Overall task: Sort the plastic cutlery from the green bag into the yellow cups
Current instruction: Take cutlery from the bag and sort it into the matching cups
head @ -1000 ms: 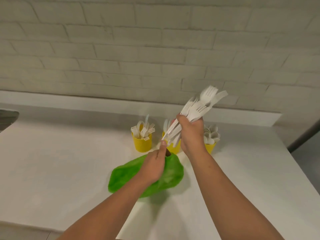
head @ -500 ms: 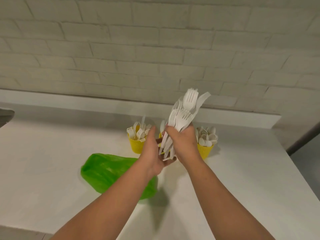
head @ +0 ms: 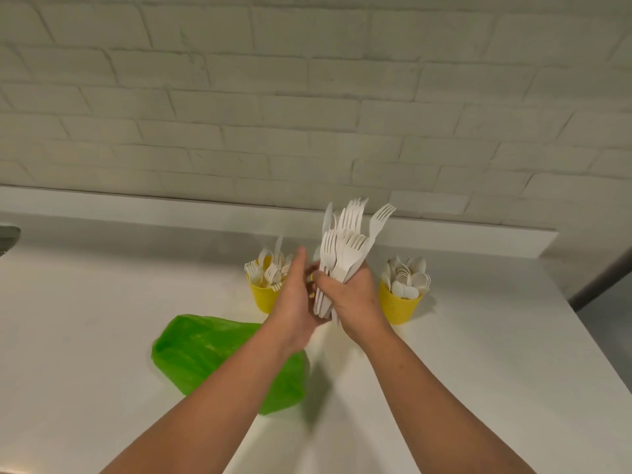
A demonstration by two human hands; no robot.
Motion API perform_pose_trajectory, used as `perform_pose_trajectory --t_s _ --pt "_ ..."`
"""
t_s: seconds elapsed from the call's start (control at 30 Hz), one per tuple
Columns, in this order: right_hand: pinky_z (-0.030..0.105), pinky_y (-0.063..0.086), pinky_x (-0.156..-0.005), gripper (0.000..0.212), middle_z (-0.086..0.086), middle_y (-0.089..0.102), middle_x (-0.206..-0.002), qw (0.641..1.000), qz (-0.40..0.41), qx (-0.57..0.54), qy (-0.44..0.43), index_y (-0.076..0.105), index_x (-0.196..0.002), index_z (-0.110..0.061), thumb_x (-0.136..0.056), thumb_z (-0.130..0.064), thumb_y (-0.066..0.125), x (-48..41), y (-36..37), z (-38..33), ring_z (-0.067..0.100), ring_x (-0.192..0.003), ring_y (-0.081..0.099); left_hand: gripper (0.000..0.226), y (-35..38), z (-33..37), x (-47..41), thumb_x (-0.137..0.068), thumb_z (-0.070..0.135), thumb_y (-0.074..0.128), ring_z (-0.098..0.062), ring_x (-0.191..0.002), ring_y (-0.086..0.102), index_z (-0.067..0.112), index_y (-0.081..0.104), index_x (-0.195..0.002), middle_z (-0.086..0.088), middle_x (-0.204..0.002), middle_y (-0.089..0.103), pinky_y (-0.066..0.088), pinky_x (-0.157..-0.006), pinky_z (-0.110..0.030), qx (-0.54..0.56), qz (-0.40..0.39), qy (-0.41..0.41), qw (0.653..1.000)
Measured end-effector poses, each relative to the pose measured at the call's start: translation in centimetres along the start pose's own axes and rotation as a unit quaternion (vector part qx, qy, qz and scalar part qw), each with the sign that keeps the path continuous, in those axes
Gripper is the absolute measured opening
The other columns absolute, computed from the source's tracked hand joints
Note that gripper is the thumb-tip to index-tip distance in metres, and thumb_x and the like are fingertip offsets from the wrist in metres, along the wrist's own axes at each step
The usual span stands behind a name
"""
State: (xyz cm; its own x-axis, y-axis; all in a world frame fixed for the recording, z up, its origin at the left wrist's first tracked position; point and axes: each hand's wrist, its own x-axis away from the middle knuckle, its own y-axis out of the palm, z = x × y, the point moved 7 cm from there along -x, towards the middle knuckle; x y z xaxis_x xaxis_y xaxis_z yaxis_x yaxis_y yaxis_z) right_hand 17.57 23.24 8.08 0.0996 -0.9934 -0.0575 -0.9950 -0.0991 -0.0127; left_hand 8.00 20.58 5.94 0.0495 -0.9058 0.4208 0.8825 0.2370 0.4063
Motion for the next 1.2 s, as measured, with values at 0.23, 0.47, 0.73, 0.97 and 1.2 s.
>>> perform_pose_trajectory --t_s 0.23,0.47,0.73,0.97,1.2 --pt "0.025 0.060 -0.074 0.056 -0.005 0.077 -0.095 0.980 -0.135 0.147 0.022 0.063 -0.123 -0.025 -0.072 -0.002 0.070 0.1 1.6 0.6 0.005 -0.089 0.074 0.033 -0.1 2.5 -1.2 -0.086 0.010 0.079 -0.026 -0.103 0.075 0.008 0.073 -0.118 -0.014 -0.111 0.078 0.060 -0.086 -0.035 -0.099 -0.029 0.084 0.991" --pt "0.024 0.057 -0.082 0.042 -0.007 0.074 -0.102 0.964 -0.189 0.177 0.056 0.057 -0.123 -0.026 -0.082 -0.018 0.065 0.8 1.7 0.8 0.002 -0.094 0.070 0.014 -1.0 1.4 -1.8 -0.082 0.005 0.074 -0.027 -0.079 0.072 0.007 0.071 -0.095 -0.014 -0.083 0.071 0.059 -0.070 -0.034 0.044 0.049 0.065 0.996" --pt "0.040 0.062 -0.077 0.037 -0.004 0.070 -0.103 0.979 -0.106 0.129 0.119 0.061 -0.115 -0.029 -0.095 -0.058 0.051 1.5 -0.2 1.6 0.017 -0.090 0.071 0.008 -1.2 2.4 -2.5 -0.087 0.008 0.066 -0.020 -0.079 0.065 0.014 0.064 -0.081 -0.008 -0.085 0.066 0.059 -0.081 -0.036 0.227 0.004 0.034 0.973" --pt "0.034 0.054 -0.069 0.025 0.012 0.071 -0.088 0.883 0.131 -0.400 0.208 0.065 -0.098 -0.008 -0.104 -0.025 0.047 1.4 0.9 2.5 0.023 -0.076 0.070 0.046 2.1 4.2 -0.3 -0.095 -0.006 0.052 -0.020 -0.071 0.065 0.027 0.079 -0.075 -0.005 -0.072 0.065 0.055 -0.077 -0.037 0.206 -0.046 0.174 0.962" --pt "0.028 0.053 -0.071 0.026 0.002 0.075 -0.091 0.951 0.126 -0.224 0.172 0.069 -0.102 -0.015 -0.106 -0.021 0.044 1.9 1.3 1.9 0.014 -0.085 0.071 0.029 2.4 4.1 -0.2 -0.086 -0.003 0.063 -0.020 -0.064 0.060 0.022 0.076 -0.093 -0.006 -0.072 0.060 0.052 -0.067 -0.034 0.176 -0.068 0.152 0.970"
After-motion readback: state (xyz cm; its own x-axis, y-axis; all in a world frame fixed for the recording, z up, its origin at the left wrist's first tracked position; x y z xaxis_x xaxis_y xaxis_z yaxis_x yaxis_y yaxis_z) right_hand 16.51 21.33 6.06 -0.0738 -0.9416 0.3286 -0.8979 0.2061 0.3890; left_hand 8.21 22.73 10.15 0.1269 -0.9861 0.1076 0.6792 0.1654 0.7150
